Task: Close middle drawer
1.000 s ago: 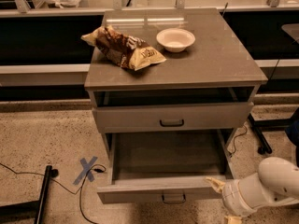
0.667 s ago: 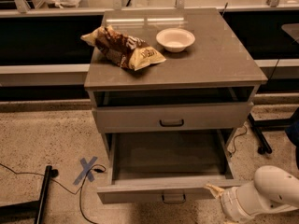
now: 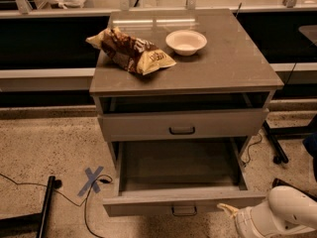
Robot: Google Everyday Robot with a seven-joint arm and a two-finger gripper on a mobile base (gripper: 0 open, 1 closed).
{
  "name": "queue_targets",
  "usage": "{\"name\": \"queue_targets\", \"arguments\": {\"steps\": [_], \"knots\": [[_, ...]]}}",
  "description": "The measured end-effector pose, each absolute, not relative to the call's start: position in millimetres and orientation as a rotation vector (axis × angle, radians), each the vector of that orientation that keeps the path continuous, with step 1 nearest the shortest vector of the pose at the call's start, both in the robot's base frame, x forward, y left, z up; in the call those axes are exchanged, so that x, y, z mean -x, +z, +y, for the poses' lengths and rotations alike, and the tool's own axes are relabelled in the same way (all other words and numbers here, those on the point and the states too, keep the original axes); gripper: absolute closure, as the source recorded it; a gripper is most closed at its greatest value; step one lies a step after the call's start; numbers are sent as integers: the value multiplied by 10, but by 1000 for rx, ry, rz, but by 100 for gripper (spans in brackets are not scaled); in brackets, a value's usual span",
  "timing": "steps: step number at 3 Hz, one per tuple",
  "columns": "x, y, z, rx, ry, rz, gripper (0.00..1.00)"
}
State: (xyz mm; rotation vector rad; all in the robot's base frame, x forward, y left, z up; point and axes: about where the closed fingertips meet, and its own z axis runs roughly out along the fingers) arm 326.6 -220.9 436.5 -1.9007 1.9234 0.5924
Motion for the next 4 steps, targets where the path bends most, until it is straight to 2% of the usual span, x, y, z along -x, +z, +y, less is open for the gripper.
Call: {"name": "queue_targets", "arguments": {"steps": [1, 2, 3, 4], "knots": [[-3293, 4294, -2188, 1896, 558, 1939, 18], [-3453, 4040, -2193, 1882, 498, 1946, 41], [-3799, 3671, -2293, 1845, 422, 1943, 72], [-4086, 3479, -2342, 1838, 364, 1932, 95]]}}
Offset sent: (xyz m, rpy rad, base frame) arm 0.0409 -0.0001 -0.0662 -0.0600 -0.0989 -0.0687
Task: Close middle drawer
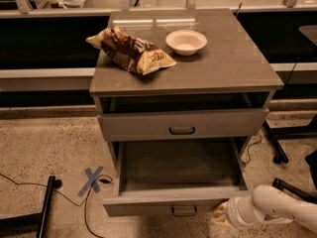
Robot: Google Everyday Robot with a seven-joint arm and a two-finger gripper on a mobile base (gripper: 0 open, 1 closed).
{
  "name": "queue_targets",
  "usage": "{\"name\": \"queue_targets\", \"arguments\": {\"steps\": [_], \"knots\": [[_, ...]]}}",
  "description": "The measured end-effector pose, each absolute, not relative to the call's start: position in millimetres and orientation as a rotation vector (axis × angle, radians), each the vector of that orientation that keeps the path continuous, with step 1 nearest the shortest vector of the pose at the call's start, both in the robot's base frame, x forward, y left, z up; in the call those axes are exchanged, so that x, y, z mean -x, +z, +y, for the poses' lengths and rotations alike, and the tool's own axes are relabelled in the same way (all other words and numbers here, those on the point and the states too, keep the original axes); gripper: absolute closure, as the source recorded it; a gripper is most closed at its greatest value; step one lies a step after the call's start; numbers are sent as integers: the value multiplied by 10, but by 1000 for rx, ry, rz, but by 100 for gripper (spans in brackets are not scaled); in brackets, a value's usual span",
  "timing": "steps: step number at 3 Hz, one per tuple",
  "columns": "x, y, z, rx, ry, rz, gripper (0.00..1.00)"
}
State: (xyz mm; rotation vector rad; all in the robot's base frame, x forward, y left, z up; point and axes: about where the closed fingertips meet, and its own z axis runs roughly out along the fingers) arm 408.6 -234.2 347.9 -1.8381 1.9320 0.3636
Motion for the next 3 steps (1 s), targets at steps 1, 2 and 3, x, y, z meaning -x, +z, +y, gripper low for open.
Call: {"name": "queue_targets", "arguments": {"steps": [1, 2, 3], "knots": [[-4359, 3436, -2361, 1826, 304, 1921, 100], [-4587, 3479, -2304, 1820, 265, 1897, 100], [-4801, 3532, -2226, 1819, 240, 1873, 100]]}}
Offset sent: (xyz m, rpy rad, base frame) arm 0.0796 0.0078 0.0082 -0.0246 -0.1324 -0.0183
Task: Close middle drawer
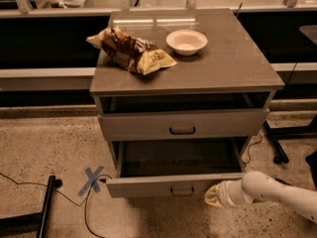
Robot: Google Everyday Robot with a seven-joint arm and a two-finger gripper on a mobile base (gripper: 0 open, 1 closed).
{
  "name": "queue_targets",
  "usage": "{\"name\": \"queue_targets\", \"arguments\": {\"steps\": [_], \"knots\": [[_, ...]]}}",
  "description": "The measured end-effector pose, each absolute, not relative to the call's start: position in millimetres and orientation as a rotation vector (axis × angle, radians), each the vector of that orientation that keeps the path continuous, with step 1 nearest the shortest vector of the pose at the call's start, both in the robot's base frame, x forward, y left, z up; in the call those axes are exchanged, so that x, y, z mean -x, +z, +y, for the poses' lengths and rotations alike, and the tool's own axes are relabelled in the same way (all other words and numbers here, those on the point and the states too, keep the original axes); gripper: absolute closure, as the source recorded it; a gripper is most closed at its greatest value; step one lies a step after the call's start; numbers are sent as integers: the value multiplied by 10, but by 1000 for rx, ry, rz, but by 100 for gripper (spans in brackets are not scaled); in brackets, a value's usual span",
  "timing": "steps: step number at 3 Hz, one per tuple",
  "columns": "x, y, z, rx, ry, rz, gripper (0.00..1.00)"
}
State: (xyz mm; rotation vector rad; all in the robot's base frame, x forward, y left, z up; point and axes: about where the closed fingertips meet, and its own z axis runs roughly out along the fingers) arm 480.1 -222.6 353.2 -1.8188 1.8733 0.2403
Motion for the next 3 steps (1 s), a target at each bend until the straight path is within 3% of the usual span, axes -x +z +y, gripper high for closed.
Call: {"name": "queue_targets", "arguments": {"steps": [1, 2, 3], "knots": [[-4868, 3551, -2215, 1811, 230, 1869, 100], [-5460, 3734, -2116, 1740, 142, 1830, 100], [-5709, 3829, -2094, 1712, 93, 1821, 100]]}}
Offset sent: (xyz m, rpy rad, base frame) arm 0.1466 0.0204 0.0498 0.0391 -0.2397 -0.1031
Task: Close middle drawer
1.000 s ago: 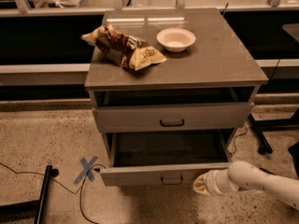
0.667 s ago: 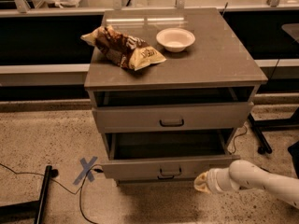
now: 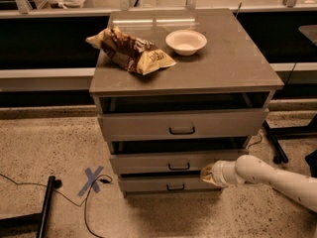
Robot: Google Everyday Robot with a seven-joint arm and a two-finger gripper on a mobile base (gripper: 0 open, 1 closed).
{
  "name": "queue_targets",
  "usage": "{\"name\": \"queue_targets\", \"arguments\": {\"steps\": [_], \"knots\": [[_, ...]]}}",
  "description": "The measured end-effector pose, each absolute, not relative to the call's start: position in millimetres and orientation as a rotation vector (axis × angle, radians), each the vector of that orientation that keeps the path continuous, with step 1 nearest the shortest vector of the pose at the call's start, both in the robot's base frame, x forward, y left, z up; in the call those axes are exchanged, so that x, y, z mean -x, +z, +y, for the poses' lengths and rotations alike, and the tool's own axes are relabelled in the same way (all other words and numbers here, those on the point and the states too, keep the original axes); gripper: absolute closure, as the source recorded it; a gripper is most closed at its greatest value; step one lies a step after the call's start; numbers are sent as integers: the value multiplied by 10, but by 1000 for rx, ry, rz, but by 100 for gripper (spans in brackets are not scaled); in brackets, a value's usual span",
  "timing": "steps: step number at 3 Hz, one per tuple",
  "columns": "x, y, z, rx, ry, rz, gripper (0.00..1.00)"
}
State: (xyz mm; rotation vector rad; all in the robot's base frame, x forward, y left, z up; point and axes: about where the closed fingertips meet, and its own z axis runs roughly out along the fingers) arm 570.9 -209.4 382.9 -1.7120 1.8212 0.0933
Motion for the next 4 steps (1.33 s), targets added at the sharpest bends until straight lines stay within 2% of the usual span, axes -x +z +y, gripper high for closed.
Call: {"name": "queue_targets", "arguments": {"steps": [2, 4], "knots": [[-5723, 3819, -2086, 1718, 72, 1810, 100], [-6025, 3871, -2269, 1681, 0, 1671, 100]]}}
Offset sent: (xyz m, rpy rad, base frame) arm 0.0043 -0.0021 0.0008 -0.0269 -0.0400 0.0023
